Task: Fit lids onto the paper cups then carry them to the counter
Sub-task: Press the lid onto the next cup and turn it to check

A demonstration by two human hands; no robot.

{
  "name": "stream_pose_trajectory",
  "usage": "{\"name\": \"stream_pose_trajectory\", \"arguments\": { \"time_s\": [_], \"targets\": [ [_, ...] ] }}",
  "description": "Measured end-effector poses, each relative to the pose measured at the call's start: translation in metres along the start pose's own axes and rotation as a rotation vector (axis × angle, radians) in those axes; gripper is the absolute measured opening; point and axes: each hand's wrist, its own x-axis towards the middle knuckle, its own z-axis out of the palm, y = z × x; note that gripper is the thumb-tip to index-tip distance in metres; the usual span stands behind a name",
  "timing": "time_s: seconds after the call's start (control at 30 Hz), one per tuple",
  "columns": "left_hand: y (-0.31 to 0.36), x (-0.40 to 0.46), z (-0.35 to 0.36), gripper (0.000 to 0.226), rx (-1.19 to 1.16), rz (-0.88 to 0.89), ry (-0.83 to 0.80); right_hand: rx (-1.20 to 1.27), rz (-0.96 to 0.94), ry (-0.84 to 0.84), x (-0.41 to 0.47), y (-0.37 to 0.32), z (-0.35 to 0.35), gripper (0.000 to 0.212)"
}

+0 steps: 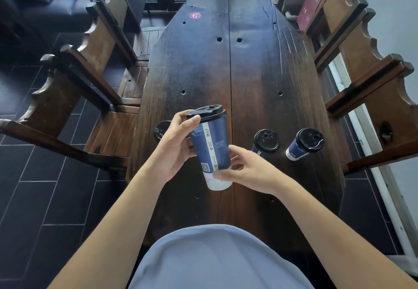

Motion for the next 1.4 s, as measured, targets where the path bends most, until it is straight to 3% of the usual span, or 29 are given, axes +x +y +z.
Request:
{"name": "stream_pose_trajectory", "arguments": {
  "time_s": [0.17, 0.43, 0.6, 0.77, 1.0, 1.13, 1.23, 1.4],
  "targets": [
    [-0.003, 0.004, -0.003, 0.087, 0.026, -0.013, -0.013, 0.078, -0.063, 0.069, 0.011, -0.014, -0.032, 0.076],
    [-0.015, 0.015, -0.007, 0.07, 0.097, -0.055, -0.035, 0.105, -0.048, 0.075, 0.031, -0.025, -0.043, 0.06],
    [-0.028, 0.03, -0.02, 0.053, 0.249, -0.187, -0.092, 0.122, 0.087, 0.057, 0.045, -0.003, -0.034, 0.05],
    [-0.051, 0.047, -0.025, 0.04, 0.294, -0.292, 0.002, 0.13, 0.214, 0.043, 0.063, 0.024, -0.027, 0.05],
    [-0.08, 0.074, -0.03, 0.041, 0.273, -0.39, 0.049, 0.156, 0.333, 0.038, 0.092, 0.047, -0.023, 0.052],
    [-0.09, 0.087, -0.037, 0.055, 0.285, -0.417, 0.055, 0.121, 0.344, 0.005, 0.108, 0.059, -0.024, 0.054],
    [-0.093, 0.096, -0.044, 0.05, 0.297, -0.402, 0.06, 0.078, 0.322, -0.006, 0.121, 0.065, -0.027, 0.057],
    [-0.096, 0.116, -0.052, 0.066, 0.666, -0.229, 0.065, -0.045, 0.261, -0.005, 0.152, 0.071, -0.033, 0.063]
  ]
}}
